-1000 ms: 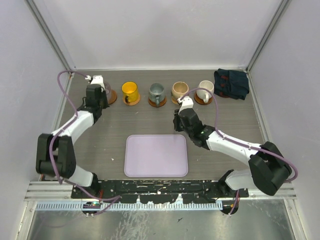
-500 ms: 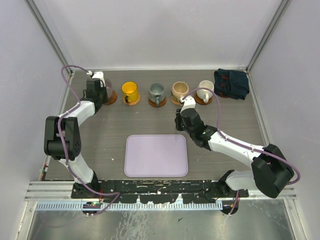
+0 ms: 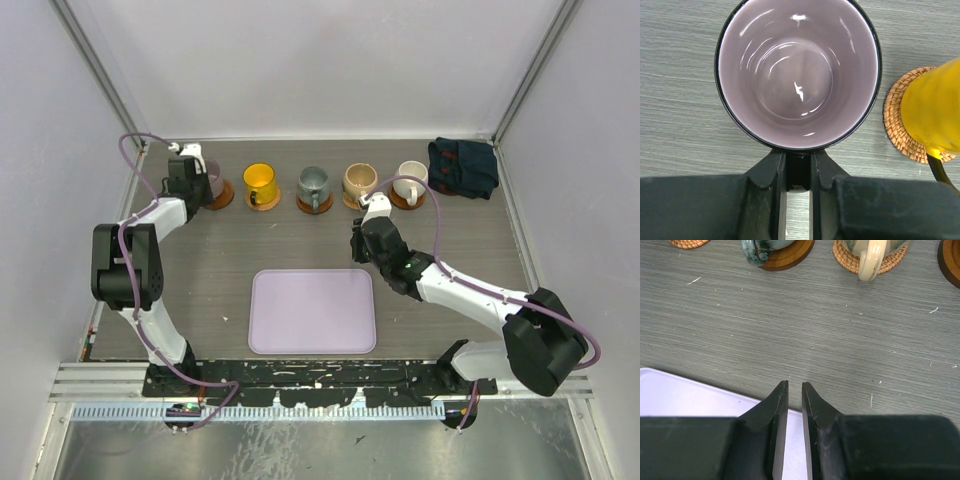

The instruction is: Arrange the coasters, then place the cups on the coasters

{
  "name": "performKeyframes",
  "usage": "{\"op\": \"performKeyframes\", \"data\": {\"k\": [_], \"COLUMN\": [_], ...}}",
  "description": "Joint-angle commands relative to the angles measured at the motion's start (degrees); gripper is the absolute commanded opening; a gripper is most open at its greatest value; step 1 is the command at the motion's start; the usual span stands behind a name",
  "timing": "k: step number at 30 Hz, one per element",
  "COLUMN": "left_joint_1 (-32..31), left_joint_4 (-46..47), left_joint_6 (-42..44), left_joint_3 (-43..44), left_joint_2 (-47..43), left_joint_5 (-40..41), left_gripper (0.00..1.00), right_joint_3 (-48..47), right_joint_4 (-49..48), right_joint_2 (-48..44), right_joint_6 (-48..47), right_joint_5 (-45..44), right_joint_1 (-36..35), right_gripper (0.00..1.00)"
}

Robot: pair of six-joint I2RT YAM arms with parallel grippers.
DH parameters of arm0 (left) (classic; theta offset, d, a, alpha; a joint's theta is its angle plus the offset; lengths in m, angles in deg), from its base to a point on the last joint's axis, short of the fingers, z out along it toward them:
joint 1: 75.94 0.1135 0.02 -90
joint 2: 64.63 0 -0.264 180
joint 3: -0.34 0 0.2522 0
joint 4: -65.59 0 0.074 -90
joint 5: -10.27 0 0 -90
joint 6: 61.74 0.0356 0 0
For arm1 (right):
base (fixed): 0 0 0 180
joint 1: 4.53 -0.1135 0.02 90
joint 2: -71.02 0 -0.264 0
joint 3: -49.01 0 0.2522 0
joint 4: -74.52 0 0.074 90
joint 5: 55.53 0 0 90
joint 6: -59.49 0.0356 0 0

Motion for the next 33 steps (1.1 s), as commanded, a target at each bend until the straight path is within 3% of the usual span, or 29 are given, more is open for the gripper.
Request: {"op": "performKeyframes", "data": {"k": [1, 24, 33], "left_joint_1": [0.3, 0.3, 0.3], "left_joint_4": [7.2, -3.3, -2.5], "left_joint_6": [-0.9, -1.3, -1.4], "left_joint_3": [4.3, 9.6, 8.2], "left_joint_2": [-0.5, 1.6, 2.0], "left_joint_5": [-2.1, -3.3, -3.5], "left_gripper": [0.00, 0.00, 0.00], "right_joint_3": [-1.8, -2.1, -2.1], "right_joint_4": [-1.3, -2.3, -2.6], "right_joint_2": [-0.4, 0.6, 0.9], "right_joint_6": [0.7, 0.9, 0.9], "right_joint_5": [-0.4, 0.7, 1.1], "right_joint_1": [0.1, 0.1, 0.1], "right_gripper": [0.23, 0.24, 0.23]}}
